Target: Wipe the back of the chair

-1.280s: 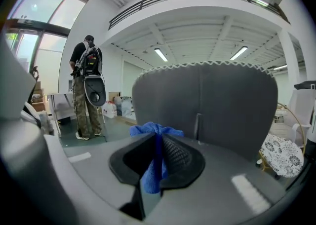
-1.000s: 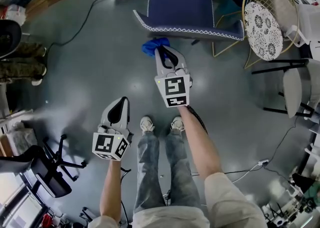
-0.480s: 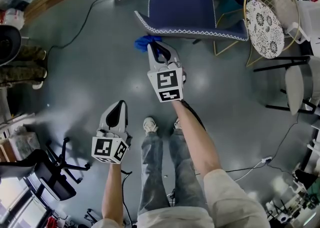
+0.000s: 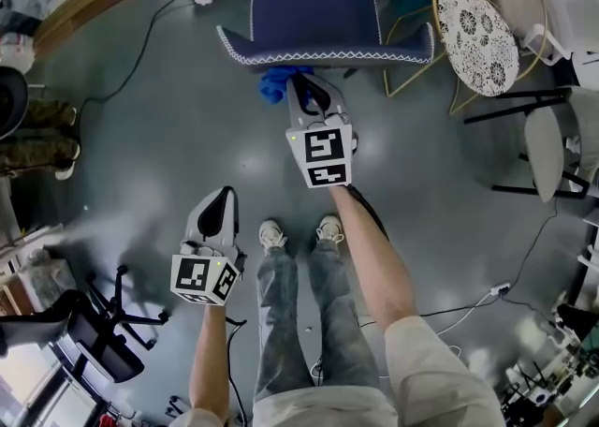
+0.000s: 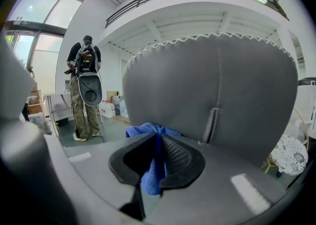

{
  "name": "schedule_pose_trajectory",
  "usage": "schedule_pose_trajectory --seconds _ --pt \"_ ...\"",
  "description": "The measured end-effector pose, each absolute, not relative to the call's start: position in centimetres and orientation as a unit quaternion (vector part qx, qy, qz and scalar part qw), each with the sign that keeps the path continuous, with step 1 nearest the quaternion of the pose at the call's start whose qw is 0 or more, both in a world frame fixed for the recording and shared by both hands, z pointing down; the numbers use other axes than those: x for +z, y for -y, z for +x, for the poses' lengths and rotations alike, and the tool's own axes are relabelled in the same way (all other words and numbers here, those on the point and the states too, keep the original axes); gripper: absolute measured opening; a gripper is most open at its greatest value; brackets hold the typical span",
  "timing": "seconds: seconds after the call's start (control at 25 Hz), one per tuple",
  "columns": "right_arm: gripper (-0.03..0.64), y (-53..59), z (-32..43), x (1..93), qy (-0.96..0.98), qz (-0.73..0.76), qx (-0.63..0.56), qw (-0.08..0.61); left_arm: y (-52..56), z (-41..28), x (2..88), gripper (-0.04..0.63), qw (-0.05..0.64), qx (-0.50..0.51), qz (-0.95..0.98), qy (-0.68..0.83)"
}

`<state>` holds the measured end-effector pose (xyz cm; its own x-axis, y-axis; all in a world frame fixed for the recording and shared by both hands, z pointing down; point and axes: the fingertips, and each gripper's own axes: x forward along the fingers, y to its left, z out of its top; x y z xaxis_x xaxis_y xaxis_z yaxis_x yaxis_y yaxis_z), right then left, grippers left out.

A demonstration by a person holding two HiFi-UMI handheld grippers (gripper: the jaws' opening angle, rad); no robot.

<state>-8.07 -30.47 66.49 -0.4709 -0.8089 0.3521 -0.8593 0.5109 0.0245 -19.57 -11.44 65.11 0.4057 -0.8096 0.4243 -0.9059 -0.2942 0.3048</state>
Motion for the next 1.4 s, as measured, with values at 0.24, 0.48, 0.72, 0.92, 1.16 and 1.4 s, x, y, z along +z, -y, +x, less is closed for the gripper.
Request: schedule_pose_trajectory --seconds 0.24,0.48,0.72,0.92,1.16,1.4 --pt "0.035 30.6 -3.1 66.3 0.841 0.510 0.079 0.162 12.3 -16.1 64.9 -0.002 0.250 0.099 0.812 0.518" --pt "0.034 30.6 1.5 66.2 0.830 0.527 0.079 0.164 12.6 -12.8 64.7 -0.002 0.247 0.104 0.822 0.503" --pt "0.034 31.5 8.3 66.4 0.801 0.570 0.093 0.158 12.9 -9.9 64.7 -0.002 0.249 0.102 0.826 0.495" --pt "0.034 32.0 12.3 66.1 0.789 0.585 0.092 0.162 13.1 -7.8 64.8 -0.002 0.249 0.104 0.830 0.488" --pt "0.034 31.9 15.4 66.3 0.778 0.598 0.090 0.170 13.3 -6.3 64.4 -0.002 0.247 0.108 0.835 0.481" --pt "0.032 31.2 16.9 65.8 0.777 0.600 0.081 0.173 13.5 -6.1 64.6 -0.002 0.245 0.107 0.835 0.480"
